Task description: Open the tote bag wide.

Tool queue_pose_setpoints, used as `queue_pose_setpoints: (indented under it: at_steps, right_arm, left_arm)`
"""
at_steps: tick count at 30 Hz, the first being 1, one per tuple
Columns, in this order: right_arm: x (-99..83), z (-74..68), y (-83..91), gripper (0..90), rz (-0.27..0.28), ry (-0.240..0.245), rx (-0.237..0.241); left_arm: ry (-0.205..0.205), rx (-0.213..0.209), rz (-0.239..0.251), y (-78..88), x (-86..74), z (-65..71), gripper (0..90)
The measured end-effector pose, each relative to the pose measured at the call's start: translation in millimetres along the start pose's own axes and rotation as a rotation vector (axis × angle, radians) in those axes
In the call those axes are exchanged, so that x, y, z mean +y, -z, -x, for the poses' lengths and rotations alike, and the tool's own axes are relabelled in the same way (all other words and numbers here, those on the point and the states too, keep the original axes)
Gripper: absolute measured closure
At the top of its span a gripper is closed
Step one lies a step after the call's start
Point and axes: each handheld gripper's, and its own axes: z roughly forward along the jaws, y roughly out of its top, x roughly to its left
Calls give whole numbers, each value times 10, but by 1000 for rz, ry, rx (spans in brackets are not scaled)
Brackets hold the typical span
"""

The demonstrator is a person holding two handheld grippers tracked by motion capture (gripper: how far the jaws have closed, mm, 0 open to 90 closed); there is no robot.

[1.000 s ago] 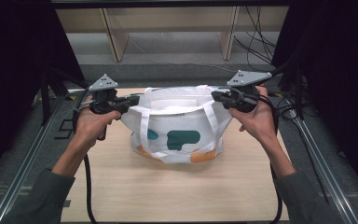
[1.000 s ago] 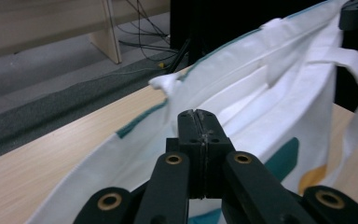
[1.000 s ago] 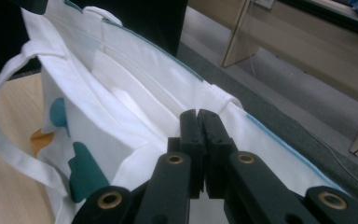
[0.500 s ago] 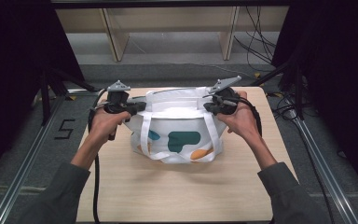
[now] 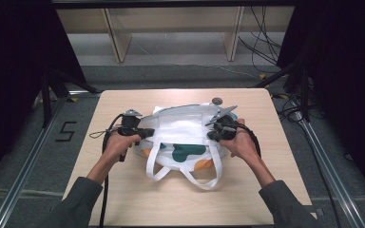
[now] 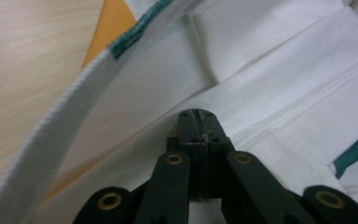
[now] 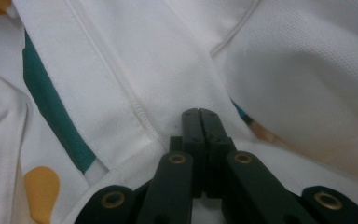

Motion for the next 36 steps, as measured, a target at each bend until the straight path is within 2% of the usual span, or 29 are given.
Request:
queue_pose_setpoints:
  at_steps: [2,3,4,6,7,9,10,13,15,16,18,19,20,22,24,26,27,28,29,30,31,32,34,35,36]
  right_arm:
    - [26,10,44,900,-7,-2,3]
    - [57,0,63,900,13,-11,-12]
    - [83,5,82,900,33,9,-24]
    - [219,14,154,900,94,11,-20]
    - [276,-10,159,900,92,-30,-33]
    - [409,-9,114,900,91,-32,-32]
    - [470,-16,61,900,102,-32,-38]
    - [624,-19,-75,900,72,-23,-25]
    - [650,-15,-204,900,55,10,-14]
    - [643,-43,-225,900,43,4,9]
    - [595,-105,-190,900,30,48,52]
    - [547,-164,-166,900,36,33,73]
    - [505,-203,-128,900,23,58,100]
    - [399,-321,-104,900,21,77,143]
    - [293,-460,-98,900,-39,121,171]
    - [173,-583,-162,900,-64,174,209]
    - [105,-658,-187,900,-86,183,204]
    - [42,-714,-227,900,-100,217,232]
    - [-31,-824,-215,900,-147,148,237]
    - [-69,-837,-263,900,-137,211,268]
    - [-98,-886,-256,900,-153,189,250]
    - [-88,-884,-245,900,-145,203,248]
    - [-29,-852,-190,900,-107,209,239]
    - [16,-822,-137,900,-79,186,228]
    - [84,-764,-82,900,-6,183,205]
  left_arm:
    - [-14,8,-11,32,25,12,889]
    - [-20,13,-13,44,41,14,880]
    - [-26,14,-12,62,69,16,874]
    - [-21,16,16,94,177,39,870]
    - [-17,22,29,95,237,63,870]
    - [-27,9,38,78,366,115,872]
    - [-38,2,33,56,431,152,872]
    - [-68,-25,-14,-74,596,268,872]
    - [-81,-28,-55,-201,660,312,875]
    - [-80,-26,-78,-282,676,322,875]
    - [-98,8,-112,-396,689,301,883]
    - [-76,9,-114,-460,690,278,891]
    - [-66,11,-126,-508,701,245,891]
    - [-31,42,-133,-563,737,202,892]
    - [-22,56,-137,-587,776,171,893]
    - [-11,64,-135,-610,800,145,893]
    - [-21,73,-140,-620,801,123,893]
    - [-9,71,-139,-634,794,106,894]
    - [7,67,-132,-645,781,99,894]
    - [6,65,-130,-644,775,103,894]
    - [-13,75,-119,-633,769,128,893]
    - [-36,79,-119,-599,769,158,893]
    - [-61,59,-95,-521,738,216,891]
    - [-74,41,-87,-469,696,250,888]
    - [-84,33,-82,-437,665,271,884]
